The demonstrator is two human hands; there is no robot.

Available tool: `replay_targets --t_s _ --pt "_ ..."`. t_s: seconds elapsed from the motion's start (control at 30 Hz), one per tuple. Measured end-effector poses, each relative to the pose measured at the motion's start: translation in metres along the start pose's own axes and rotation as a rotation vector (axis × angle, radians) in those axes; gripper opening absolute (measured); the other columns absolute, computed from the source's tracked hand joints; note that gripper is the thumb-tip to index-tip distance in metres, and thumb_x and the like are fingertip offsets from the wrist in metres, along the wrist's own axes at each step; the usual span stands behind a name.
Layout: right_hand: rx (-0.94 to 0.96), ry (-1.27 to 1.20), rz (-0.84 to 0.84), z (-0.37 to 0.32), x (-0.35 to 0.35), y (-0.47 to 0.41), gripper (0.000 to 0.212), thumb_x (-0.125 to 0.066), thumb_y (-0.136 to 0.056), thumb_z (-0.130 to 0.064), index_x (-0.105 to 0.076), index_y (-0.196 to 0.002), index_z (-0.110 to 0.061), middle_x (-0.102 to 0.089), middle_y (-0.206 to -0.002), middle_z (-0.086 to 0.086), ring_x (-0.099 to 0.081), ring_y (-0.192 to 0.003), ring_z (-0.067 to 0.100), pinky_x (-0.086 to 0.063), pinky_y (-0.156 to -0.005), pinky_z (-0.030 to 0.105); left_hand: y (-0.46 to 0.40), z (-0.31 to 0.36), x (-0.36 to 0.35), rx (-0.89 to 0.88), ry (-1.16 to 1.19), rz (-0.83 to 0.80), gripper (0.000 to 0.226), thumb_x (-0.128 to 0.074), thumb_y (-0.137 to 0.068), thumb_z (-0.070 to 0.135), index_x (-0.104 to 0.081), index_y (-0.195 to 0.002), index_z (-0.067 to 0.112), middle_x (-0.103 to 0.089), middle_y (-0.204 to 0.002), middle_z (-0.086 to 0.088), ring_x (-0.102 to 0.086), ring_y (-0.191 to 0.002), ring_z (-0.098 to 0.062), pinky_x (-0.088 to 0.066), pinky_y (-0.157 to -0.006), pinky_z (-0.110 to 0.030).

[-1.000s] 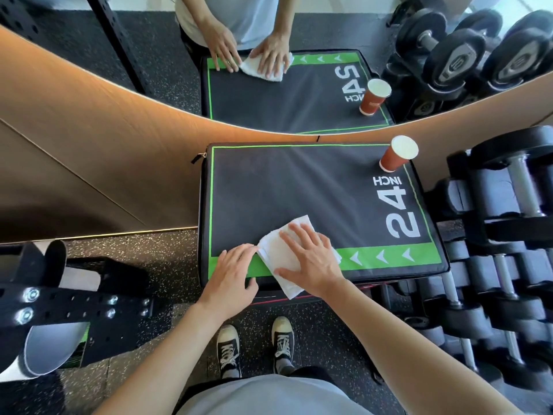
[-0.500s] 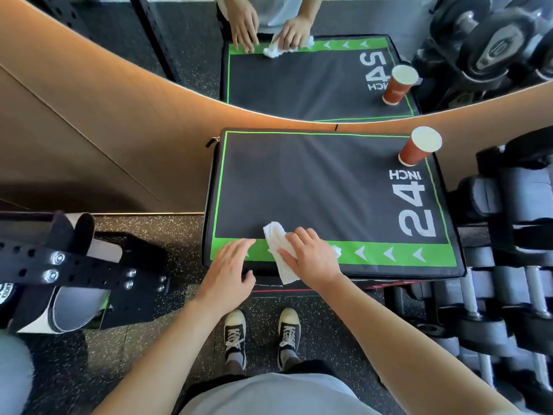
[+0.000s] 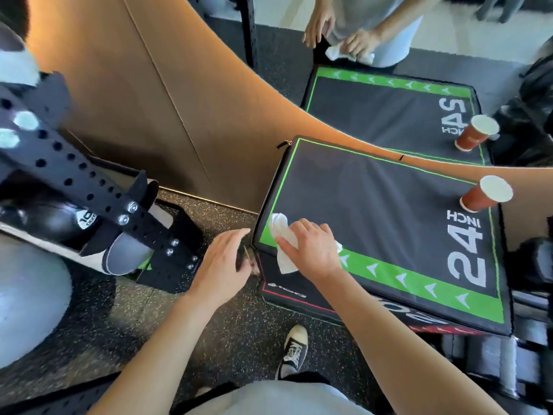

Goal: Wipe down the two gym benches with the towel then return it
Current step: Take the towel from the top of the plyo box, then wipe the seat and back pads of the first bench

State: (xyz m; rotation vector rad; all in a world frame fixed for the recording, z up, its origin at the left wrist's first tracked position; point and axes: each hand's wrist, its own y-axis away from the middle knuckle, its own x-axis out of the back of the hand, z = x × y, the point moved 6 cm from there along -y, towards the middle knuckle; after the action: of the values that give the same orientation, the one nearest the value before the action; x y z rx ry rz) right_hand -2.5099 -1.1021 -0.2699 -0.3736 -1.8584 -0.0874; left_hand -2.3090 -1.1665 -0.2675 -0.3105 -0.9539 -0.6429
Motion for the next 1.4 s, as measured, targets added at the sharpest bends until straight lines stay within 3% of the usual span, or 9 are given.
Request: replay_targets --t_s 0.17,0.33,0.67,0.77,0.83,0.93,1.03,1.17,1.4 --pt "0.144 -0.010 0.031 -0.081 -0.004 -0.011 0.041 -0.059 -0.100 -0.053 -0.071 -0.105 -0.014 -0.070 -0.094 0.002 -0.068 -0.083 0.029 -0.045 -0.078 0.040 0.047 -0.046 0.059 0.038 -0.053 0.131 0.060 -0.067 -0.094 0.018 -0.047 -0.150 0.019 -0.051 -0.148 0.003 -0.041 -0.142 -0.016 -0.039 -0.120 -0.042" --pt "0.272 -0.048 0.044 -0.196 -0.023 0.002 0.035 -0.068 -0.096 -0.049 -0.069 -0.096 -0.014 -0.067 -0.084 0.001 -0.066 -0.071 0.028 -0.048 -0.071 0.039 0.124 -0.110 0.119 0.101 -0.142 0.238 0.058 -0.068 -0.092 0.026 -0.047 -0.146 0.019 -0.053 -0.142 0.001 -0.047 -0.134 -0.021 -0.043 -0.114 -0.044" --pt "0.601 -0.184 -0.092 -0.441 -0.067 0.052 0.036 -0.064 -0.101 -0.042 -0.068 -0.096 -0.007 -0.064 -0.085 0.007 -0.062 -0.074 0.031 -0.048 -0.072 0.046 0.299 -0.232 0.228 0.423 -0.283 0.394 0.064 -0.061 -0.097 0.049 -0.043 -0.151 0.021 -0.042 -0.154 0.000 -0.037 -0.144 -0.024 -0.039 -0.117 -0.050" --pt "0.700 -0.204 -0.108 -0.504 -0.078 0.070 0.036 -0.068 -0.099 -0.041 -0.069 -0.095 -0.006 -0.065 -0.082 0.010 -0.062 -0.073 0.034 -0.043 -0.069 0.040 0.351 -0.257 0.251 0.548 -0.332 0.423 0.067 -0.057 -0.096 0.054 -0.043 -0.153 0.021 -0.039 -0.157 -0.003 -0.036 -0.145 -0.028 -0.037 -0.116 -0.053" --pt "0.776 -0.223 -0.116 -0.540 -0.084 0.083 0.034 -0.072 -0.097 -0.040 -0.066 -0.089 -0.007 -0.063 -0.077 0.009 -0.061 -0.066 0.036 -0.035 -0.065 0.036 0.385 -0.269 0.263 0.636 -0.351 0.444 0.067 -0.056 -0.096 0.055 -0.044 -0.152 0.021 -0.038 -0.158 -0.003 -0.036 -0.145 -0.029 -0.037 -0.116 -0.056" --pt "0.883 -0.256 -0.188 -0.589 -0.097 0.103 0.037 -0.067 -0.099 -0.045 -0.066 -0.091 -0.009 -0.064 -0.078 0.009 -0.061 -0.066 0.035 -0.042 -0.061 0.038 0.434 -0.282 0.274 0.760 -0.330 0.508 0.065 -0.058 -0.095 0.054 -0.047 -0.150 0.021 -0.040 -0.158 -0.004 -0.036 -0.147 -0.031 -0.036 -0.117 -0.060" --pt "1.017 -0.264 -0.260 -0.632 -0.112 0.124 0.040 -0.056 -0.101 -0.052 -0.064 -0.094 -0.014 -0.063 -0.081 0.005 -0.061 -0.069 0.031 -0.048 -0.068 0.042 0.480 -0.292 0.277 0.888 -0.299 0.588 0.067 -0.061 -0.094 0.053 -0.045 -0.151 0.022 -0.040 -0.159 -0.002 -0.034 -0.149 -0.031 -0.034 -0.120 -0.059" --pt "1.206 -0.308 -0.344 -0.682 -0.129 0.151 0.047 -0.044 -0.099 -0.057 -0.063 -0.093 -0.015 -0.058 -0.079 0.000 -0.058 -0.069 0.028 -0.042 -0.069 0.039 0.532 -0.297 0.269 1.082 -0.268 0.661 0.068 -0.059 -0.096 0.054 -0.043 -0.155 0.024 -0.038 -0.162 -0.002 -0.030 -0.152 -0.030 -0.030 -0.123 -0.055" --pt "1.502 -0.377 -0.456 -0.751 -0.152 0.200 0.039 -0.059 -0.100 -0.048 -0.063 -0.091 -0.011 -0.059 -0.079 0.001 -0.062 -0.075 0.026 -0.047 -0.068 0.042 0.605 -0.276 0.257 1.408 -0.231 0.800 0.068 -0.061 -0.094 0.053 -0.044 -0.154 0.025 -0.040 -0.160 -0.002 -0.033 -0.151 -0.030 -0.031 -0.122 -0.056"
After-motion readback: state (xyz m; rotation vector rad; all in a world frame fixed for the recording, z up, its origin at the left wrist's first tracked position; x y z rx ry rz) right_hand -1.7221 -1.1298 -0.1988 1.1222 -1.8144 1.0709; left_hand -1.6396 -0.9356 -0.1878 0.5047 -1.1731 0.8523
